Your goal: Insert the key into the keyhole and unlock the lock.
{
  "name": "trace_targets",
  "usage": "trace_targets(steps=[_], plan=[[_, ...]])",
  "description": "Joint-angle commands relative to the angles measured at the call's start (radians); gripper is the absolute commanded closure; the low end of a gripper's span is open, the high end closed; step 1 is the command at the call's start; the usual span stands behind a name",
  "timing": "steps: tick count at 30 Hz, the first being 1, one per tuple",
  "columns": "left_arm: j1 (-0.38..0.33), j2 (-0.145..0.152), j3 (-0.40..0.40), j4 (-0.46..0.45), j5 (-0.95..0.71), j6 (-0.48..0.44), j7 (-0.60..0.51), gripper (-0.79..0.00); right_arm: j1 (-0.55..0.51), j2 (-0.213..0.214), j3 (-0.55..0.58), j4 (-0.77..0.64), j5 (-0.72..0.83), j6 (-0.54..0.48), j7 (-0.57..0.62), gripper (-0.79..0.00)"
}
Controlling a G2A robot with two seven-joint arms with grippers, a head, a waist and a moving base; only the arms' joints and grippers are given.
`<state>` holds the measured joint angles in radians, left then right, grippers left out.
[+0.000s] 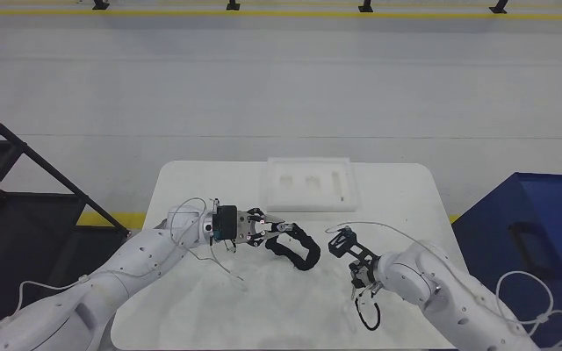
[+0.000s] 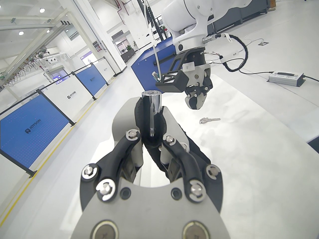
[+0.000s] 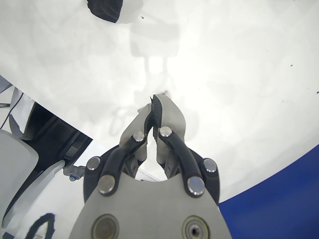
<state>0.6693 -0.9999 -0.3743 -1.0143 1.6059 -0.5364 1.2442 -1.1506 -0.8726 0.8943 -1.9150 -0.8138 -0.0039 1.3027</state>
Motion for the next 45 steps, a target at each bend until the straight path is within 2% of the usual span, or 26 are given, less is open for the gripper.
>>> trace_targets(steps=[1,13,18,20,22,26,36,44,45], plan=[[0.000,0.000,0.000,0.000,0.000,0.000,0.000,0.000,-0.001,0.000,0.001,0.000,0.000,-0.001,-0.007,0.000],[0.000,0.000,0.000,0.000,0.000,0.000,0.000,0.000,-0.066,0.016,-0.013,-0.001,-0.195,-0.212,-0.091,0.000],[0.000,0.000,0.000,0.000,0.000,0.000,0.000,0.000,-0.087,0.016,-0.018,0.025,-0.230,-0.231,-0.111,-0.197],[0.000,0.000,0.000,0.000,0.000,0.000,0.000,0.000,-0.086,0.014,-0.026,0.034,-0.238,-0.250,-0.113,-0.252],[0.000,0.000,0.000,0.000,0.000,0.000,0.000,0.000,-0.083,0.011,-0.034,0.042,-0.246,-0.267,-0.121,-0.286],[0.000,0.000,0.000,0.000,0.000,0.000,0.000,0.000,-0.075,0.005,-0.048,0.062,-0.257,-0.284,-0.133,-0.299],[0.000,0.000,0.000,0.000,0.000,0.000,0.000,0.000,-0.026,-0.022,-0.091,0.138,-0.249,-0.291,-0.133,-0.262],[0.000,0.000,0.000,0.000,0.000,0.000,0.000,0.000,-0.004,-0.037,-0.098,0.179,-0.228,-0.275,-0.123,-0.077],[0.000,0.000,0.000,0.000,0.000,0.000,0.000,0.000,-0.003,-0.038,-0.096,0.180,-0.224,-0.275,-0.123,-0.022]])
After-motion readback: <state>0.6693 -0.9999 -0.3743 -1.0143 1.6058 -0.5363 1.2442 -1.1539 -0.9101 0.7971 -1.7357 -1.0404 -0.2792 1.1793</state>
